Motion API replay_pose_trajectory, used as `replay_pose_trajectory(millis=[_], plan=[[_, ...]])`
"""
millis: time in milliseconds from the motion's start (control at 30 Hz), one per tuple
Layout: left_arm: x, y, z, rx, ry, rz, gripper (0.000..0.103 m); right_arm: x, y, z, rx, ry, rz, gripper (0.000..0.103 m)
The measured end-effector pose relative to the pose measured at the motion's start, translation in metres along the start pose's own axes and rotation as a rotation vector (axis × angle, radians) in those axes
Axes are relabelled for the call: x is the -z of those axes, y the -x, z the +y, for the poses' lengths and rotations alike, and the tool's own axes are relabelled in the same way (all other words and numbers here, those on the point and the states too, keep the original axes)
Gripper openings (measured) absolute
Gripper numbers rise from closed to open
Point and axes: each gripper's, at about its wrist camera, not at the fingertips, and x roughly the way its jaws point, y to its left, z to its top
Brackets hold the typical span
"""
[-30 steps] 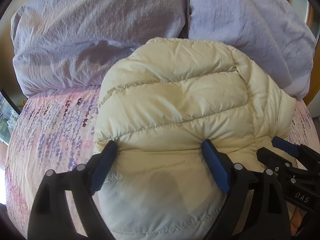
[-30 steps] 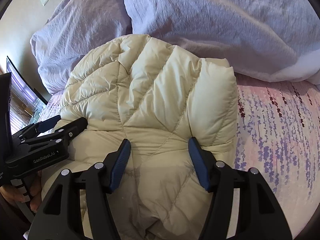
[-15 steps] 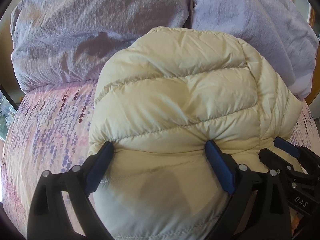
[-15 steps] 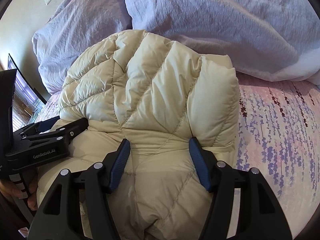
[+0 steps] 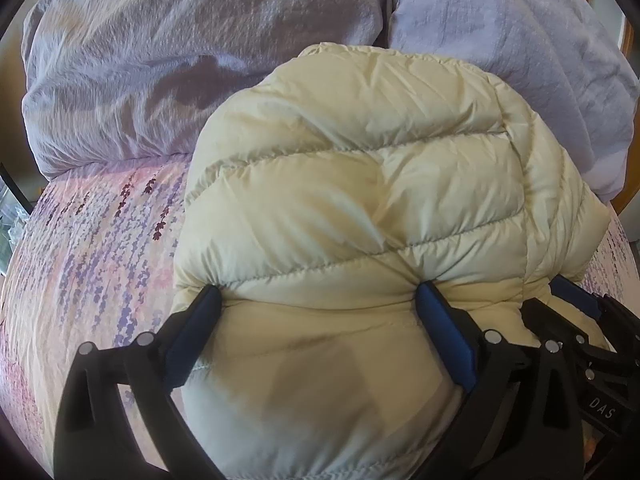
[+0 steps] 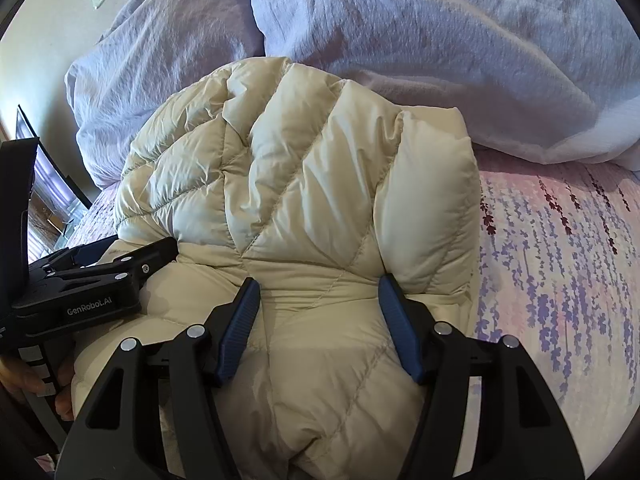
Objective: Fold large clothes
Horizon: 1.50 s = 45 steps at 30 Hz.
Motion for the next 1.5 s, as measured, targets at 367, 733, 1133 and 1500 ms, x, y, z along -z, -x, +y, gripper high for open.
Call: replay_pose_trajectory(millis=[367, 733, 1133, 1500], plan=[[0.015, 0.068, 0.024, 0.028, 0.056, -0.02, 0.097, 0.006, 0.062, 0.011, 0.092, -0.029, 0.06, 0.096], [0.071, 0.148, 0.029, 0.088, 0.083, -0.008, 0.098, 0.043, 0.129, 0.017, 0.148, -0.077, 0.152, 0.102], [0.125, 0.202, 0.038, 0.128, 0.12, 0.043, 0.099, 0.087, 0.169, 0.048, 0.066, -0.09, 0.225, 0.102], [0.154, 0.233, 0.025, 0.17, 0.084, 0.038, 0.099, 0.113, 0.198, 0.068, 0.043, -0.092, 0.199, 0.102]])
